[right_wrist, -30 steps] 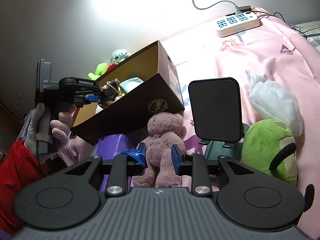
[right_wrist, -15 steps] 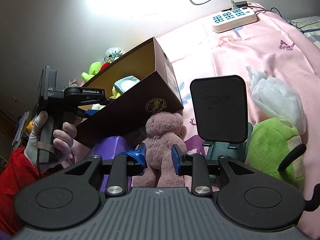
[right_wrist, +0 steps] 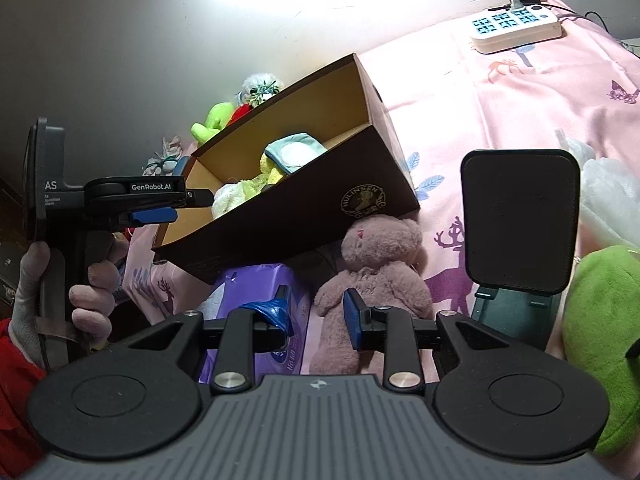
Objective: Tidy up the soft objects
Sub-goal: 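Grasp the grey knit sock with the left gripper and release it in the box, then withdraw the left tool and move the right tool toward the pink teddy bear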
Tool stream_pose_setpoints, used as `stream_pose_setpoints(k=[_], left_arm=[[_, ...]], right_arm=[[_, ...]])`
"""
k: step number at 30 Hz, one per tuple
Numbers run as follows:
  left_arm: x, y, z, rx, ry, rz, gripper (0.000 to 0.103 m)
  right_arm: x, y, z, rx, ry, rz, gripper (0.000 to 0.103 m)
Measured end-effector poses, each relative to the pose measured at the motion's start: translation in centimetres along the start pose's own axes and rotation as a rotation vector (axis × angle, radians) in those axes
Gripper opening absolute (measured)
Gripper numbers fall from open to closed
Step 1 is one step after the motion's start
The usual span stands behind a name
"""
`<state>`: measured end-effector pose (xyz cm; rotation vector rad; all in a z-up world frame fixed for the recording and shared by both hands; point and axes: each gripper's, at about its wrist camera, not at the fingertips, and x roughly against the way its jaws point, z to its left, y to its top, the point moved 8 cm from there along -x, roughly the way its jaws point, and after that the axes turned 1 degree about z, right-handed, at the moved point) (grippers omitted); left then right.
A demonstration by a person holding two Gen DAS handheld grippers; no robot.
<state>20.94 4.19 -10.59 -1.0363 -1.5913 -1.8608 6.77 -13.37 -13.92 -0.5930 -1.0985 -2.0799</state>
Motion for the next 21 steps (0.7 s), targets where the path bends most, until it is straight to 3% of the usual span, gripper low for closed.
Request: stream_pose_setpoints(k=[9,21], left_arm=[[3.9,-2.4,2.1,0.007,0.147,-0.039,0.067],[7.7,-5.8,1.4,0.045,0.248,-0.046,0.069]], right_arm=[[-0.3,-0.4,1.5,0.041,0.051,0.038,0.012],[1.4,-1.4,0.9,0.066,0.097,0.064,0.014]])
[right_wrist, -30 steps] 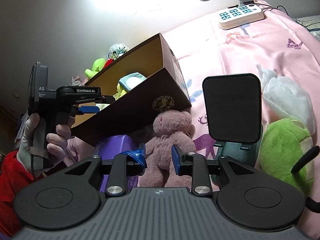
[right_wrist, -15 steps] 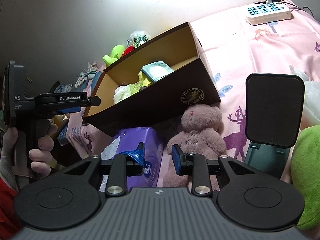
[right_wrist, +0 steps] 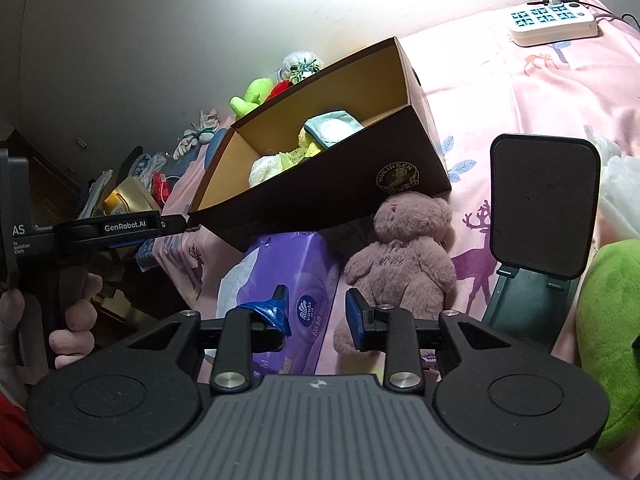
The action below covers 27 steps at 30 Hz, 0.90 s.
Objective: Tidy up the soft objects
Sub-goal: 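Withdraw the left tool and move the right tool toward the pink teddy bear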
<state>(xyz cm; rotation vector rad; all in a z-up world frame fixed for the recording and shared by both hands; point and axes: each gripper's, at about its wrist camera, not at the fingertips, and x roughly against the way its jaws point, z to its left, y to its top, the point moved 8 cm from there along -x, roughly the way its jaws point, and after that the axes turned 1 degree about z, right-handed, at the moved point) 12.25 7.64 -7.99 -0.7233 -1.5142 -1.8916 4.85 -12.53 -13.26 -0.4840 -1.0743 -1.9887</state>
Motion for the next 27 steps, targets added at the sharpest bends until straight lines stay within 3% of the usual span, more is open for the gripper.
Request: stream_pose_setpoints(k=[16,23,27], left_arm=[[3.0,-4.7,-0.6,0.051,0.076,0.047,0.07],[3.5,-7.1,-1.0,0.08,0.063,0.083,0.071],[3.1,-8.8,-1.0,0.112,0.027,0.128,0.071]], right_arm=[[1.4,-2.3,-1.6,-0.022,0.04,0.043,0.017],[0.8,-2.0,-2.9,-0.064,0.025,0.032,0.018],[-0.3,-1.5,-4.3,-0.087,-0.04,0.006,0.021]])
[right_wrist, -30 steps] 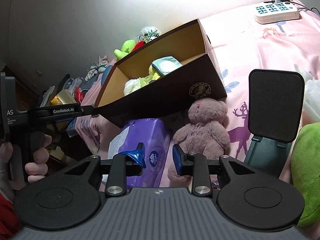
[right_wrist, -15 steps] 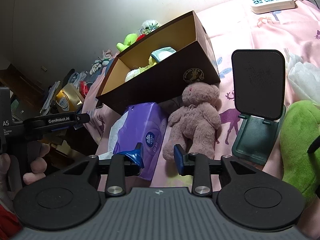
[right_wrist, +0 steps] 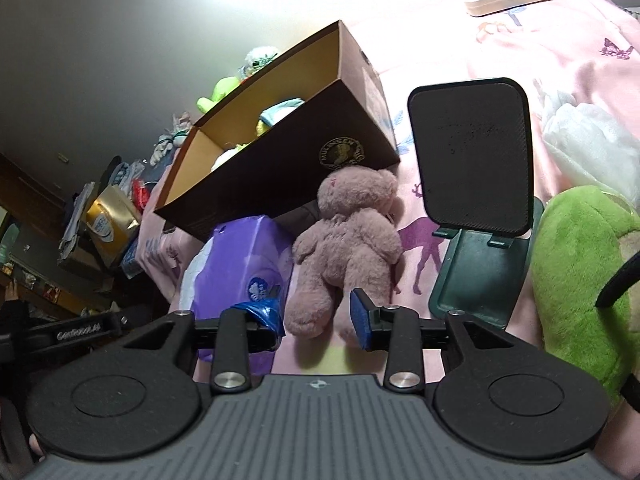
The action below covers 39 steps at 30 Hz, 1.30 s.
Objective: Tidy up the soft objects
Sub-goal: 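Withdraw the left tool and move the right tool toward the pink teddy bear, then grasp the pink teddy bear with the right gripper and place it in the box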
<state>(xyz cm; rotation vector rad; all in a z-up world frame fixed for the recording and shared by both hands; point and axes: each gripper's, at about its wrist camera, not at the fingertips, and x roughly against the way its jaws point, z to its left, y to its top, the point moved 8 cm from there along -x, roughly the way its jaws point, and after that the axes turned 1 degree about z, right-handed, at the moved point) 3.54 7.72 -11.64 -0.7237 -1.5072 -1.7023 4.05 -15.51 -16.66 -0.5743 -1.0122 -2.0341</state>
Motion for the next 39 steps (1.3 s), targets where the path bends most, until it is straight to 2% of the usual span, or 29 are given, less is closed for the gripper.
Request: stream_pose_setpoints(k=[5,12,16,19,23,24,27,29,30,35,39], left_arm=[[-0.5,-1.5,-0.1,0.008,-0.047,0.043,0.071],[-0.7,-0.9,0.0,-0.015,-0.077,0.021,0.071],[-0.9,-0.1,-0.3,-0.041,-0.102,0.005,0.071],[-1.2,0.6,-0.6,-0.072,-0.117,-0.008,0.072],[-1.9,1.6,-0.7,-0.104,-0.137,-0.021,0.072],[-2.1,1.9,-0.6,-0.108,-0.142,-0.02,0.072],[-2.8,2.6,-0.6,-0.124,-0.153,-0.018,0.072],[-3.2,3.0,-0.5,-0.136,-0.159,-0.021,0.072],[-3.4,3.2,-0.4,-0.141,-0.163,-0.022,0.072],[-4.2,3.4,-0.1,-0.16,-0.18,-0.016,0.072],[-4.7,4.1,0.2,-0.166,-0.195,-0.023,0.072]], right_arm=[[-2.3,1.0,-1.3,-0.01,-0.074,-0.026,0.022],[-4.5,1.0,-3.0,-0.07,-0.105,-0.011,0.023],[-5.5,0.7,-3.2,-0.14,-0.01,0.02,0.024],[-5.6,1.2,-3.3,-0.17,0.027,0.003,0.024],[-4.4,2.2,-1.9,-0.171,0.215,-0.053,0.024],[-4.5,2.3,-1.5,-0.16,0.226,-0.051,0.024],[-5.4,2.3,-1.0,-0.089,0.131,-0.066,0.024],[-6.5,2.1,-1.3,-0.072,0.039,-0.041,0.024],[-6.8,2.0,-1.3,-0.071,0.022,-0.039,0.025],[-7.9,2.5,-1.5,-0.12,0.036,-0.022,0.025],[-6.8,2.7,-2.2,-0.142,0.026,-0.003,0.02]])
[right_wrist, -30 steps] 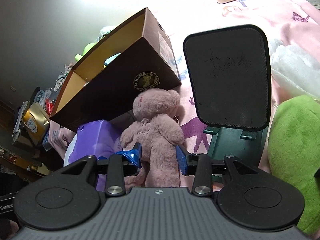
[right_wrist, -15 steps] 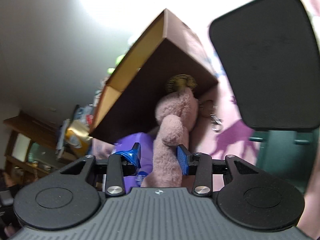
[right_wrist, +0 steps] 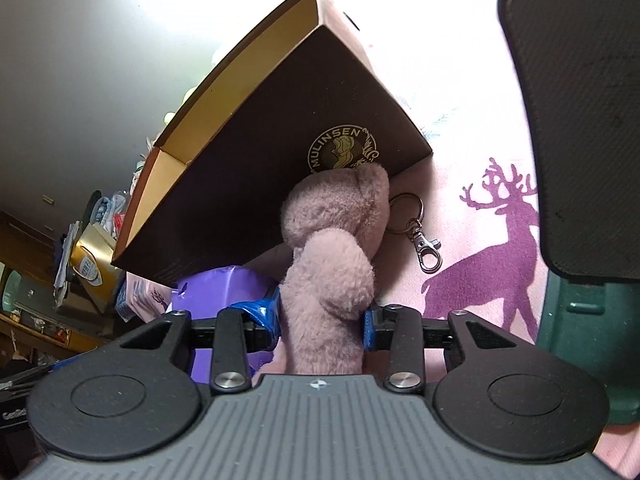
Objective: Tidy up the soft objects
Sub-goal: 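Grasp the pink teddy bear with the right gripper and place it in the box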
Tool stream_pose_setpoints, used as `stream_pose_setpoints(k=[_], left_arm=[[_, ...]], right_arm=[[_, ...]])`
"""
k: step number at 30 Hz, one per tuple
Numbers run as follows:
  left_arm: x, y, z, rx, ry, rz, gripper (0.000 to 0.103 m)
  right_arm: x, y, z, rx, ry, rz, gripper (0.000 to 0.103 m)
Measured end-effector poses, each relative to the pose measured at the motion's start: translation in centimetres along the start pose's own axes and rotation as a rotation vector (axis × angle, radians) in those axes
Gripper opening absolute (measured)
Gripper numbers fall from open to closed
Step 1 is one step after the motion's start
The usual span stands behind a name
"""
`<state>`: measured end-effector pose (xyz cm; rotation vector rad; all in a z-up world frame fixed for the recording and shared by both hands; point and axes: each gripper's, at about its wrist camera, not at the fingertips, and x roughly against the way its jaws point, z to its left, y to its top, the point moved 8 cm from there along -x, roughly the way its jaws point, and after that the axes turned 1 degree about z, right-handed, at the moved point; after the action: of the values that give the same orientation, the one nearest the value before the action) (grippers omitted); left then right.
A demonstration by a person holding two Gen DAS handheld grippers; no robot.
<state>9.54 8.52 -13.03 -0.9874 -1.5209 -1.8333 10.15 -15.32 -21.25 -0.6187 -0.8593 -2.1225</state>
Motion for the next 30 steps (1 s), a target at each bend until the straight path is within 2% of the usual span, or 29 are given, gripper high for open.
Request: stream_pose_setpoints(k=[3,10,13,17,19,23,27,30], left_arm=[[-0.2,0.7,0.2,-0.002,-0.019,-0.014,0.072],[-1.4,2.1,0.1,-0.017,-0.067,-0.023,0.072],[-1.7,2.5,0.0,-0.024,-0.091,-0.029,0.072],[-1.9,2.7,-0.1,-0.022,-0.121,-0.038,0.072],[-1.9,2.7,-0.1,-0.019,-0.131,-0.04,0.072],[-1.9,2.2,0.2,-0.007,-0.14,-0.035,0.072],[-1.9,1.5,0.7,0.007,-0.135,-0.028,0.072],[-1.9,0.9,1.4,0.029,-0.132,-0.018,0.072]], right_arm=[[2.2,-0.2,0.2,-0.012,0.017,-0.018,0.02],[9.7,0.8,2.7,0.06,0.132,-0.05,0.02],[12.1,3.0,4.5,0.093,0.174,-0.078,0.02],[13.5,7.8,8.4,0.178,0.202,-0.134,0.02],[12.3,10.1,10.7,0.217,0.19,-0.153,0.02],[8.6,13.9,13.3,0.339,0.078,-0.162,0.02],[3.3,16.3,12.5,0.368,-0.027,-0.103,0.02],[-1.1,16.6,11.5,0.382,-0.125,-0.046,0.02]])
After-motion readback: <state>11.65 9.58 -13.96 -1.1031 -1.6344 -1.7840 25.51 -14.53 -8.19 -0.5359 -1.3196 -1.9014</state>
